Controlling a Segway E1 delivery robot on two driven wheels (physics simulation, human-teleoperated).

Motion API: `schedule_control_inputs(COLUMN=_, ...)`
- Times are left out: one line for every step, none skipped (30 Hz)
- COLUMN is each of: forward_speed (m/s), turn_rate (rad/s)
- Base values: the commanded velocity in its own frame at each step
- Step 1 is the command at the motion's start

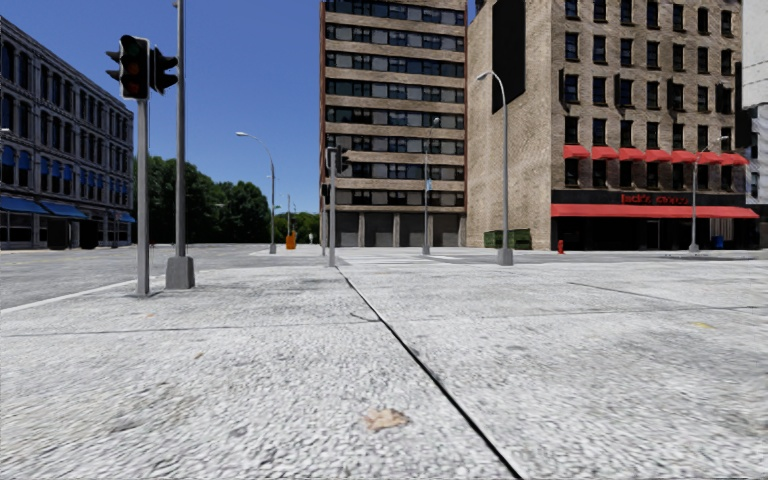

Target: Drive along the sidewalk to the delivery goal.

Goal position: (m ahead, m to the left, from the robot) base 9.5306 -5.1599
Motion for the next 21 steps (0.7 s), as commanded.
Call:
schedule_control_inputs(forward_speed=2.0, turn_rate=-1.02)
schedule_control_inputs(forward_speed=2.0, turn_rate=-1.02)
schedule_control_inputs(forward_speed=2.0, turn_rate=-1.02)
schedule_control_inputs(forward_speed=2.0, turn_rate=-1.02)
schedule_control_inputs(forward_speed=2.0, turn_rate=-1.02)
schedule_control_inputs(forward_speed=2.0, turn_rate=-1.02)
schedule_control_inputs(forward_speed=2.0, turn_rate=-1.02)
schedule_control_inputs(forward_speed=2.0, turn_rate=-1.02)
schedule_control_inputs(forward_speed=2.0, turn_rate=-1.02)
schedule_control_inputs(forward_speed=2.0, turn_rate=-1.02)
schedule_control_inputs(forward_speed=2.0, turn_rate=-1.02)
schedule_control_inputs(forward_speed=2.0, turn_rate=-1.02)
schedule_control_inputs(forward_speed=2.0, turn_rate=-1.02)
schedule_control_inputs(forward_speed=2.0, turn_rate=-1.02)
schedule_control_inputs(forward_speed=2.0, turn_rate=-1.02)
schedule_control_inputs(forward_speed=2.0, turn_rate=-1.02)
schedule_control_inputs(forward_speed=2.0, turn_rate=-1.02)
schedule_control_inputs(forward_speed=2.0, turn_rate=-1.02)
schedule_control_inputs(forward_speed=2.0, turn_rate=-1.02)
schedule_control_inputs(forward_speed=2.0, turn_rate=-1.02)
schedule_control_inputs(forward_speed=2.0, turn_rate=-1.02)
